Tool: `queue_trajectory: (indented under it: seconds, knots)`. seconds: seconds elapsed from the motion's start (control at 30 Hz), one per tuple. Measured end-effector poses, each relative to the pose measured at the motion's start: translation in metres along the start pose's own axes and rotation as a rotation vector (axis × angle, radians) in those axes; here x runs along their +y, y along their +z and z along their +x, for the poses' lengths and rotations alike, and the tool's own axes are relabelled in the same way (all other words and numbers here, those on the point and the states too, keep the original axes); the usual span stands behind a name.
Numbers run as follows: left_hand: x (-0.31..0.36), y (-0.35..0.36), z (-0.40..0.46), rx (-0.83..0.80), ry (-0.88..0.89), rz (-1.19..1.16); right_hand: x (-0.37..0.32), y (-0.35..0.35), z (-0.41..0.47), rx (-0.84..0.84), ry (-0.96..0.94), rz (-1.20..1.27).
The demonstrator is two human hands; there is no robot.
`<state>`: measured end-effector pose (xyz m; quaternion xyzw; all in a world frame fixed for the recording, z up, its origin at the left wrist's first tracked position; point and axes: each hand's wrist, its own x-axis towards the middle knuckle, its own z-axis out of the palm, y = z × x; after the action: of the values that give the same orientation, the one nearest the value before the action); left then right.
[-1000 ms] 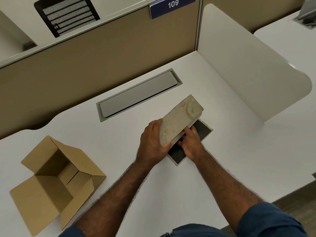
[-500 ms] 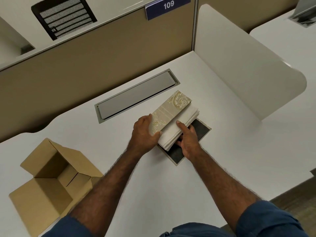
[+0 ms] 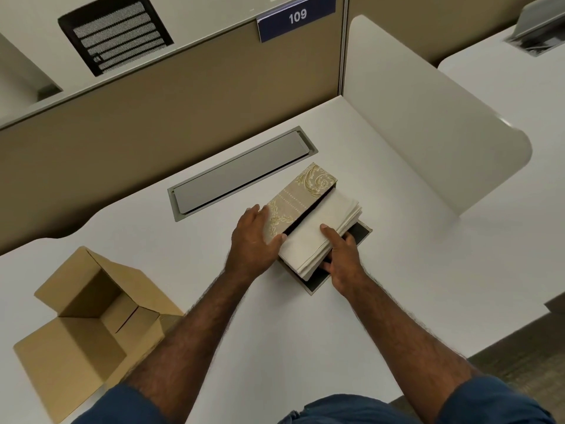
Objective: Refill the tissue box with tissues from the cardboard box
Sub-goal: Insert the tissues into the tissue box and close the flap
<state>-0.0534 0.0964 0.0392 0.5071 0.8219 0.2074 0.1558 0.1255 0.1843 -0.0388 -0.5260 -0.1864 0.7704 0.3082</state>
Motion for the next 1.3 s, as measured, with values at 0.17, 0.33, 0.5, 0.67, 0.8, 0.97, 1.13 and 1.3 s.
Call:
queue_trajectory:
  seconds: [0.17,0.33,0.5,0.67,0.8,0.97,1.13,1.3]
  knots:
    - [0.016,0.011,-0.023,0.252,0.273,0.144,-0.001,-0.006,-0.008,0.017,0.019,-0.005]
    - [0.027,0.034,-0.051,0.163,0.463,0.156,-0.001,-0.008,-0.013,0.017,0.013,-0.016]
    - [0.024,0.049,-0.067,-0.035,0.386,0.203,0.000,-0.010,-0.014,0.033,0.014,-0.021]
    - [0.020,0.052,-0.070,-0.086,0.362,0.249,-0.002,-0.010,-0.017,0.033,0.027,-0.044]
    - [0.020,0.054,-0.067,-0.099,0.299,0.243,-0.005,-0.007,-0.018,0.024,0.038,-0.073]
    - [0.022,0.056,-0.066,-0.113,0.266,0.239,-0.007,-0.007,-0.015,0.035,0.023,-0.128]
    - [0.025,0.058,-0.067,-0.092,0.259,0.259,-0.011,-0.009,-0.015,0.063,0.018,-0.175]
    - [0.029,0.060,-0.069,-0.075,0.253,0.283,-0.014,-0.012,-0.018,0.083,-0.005,-0.184]
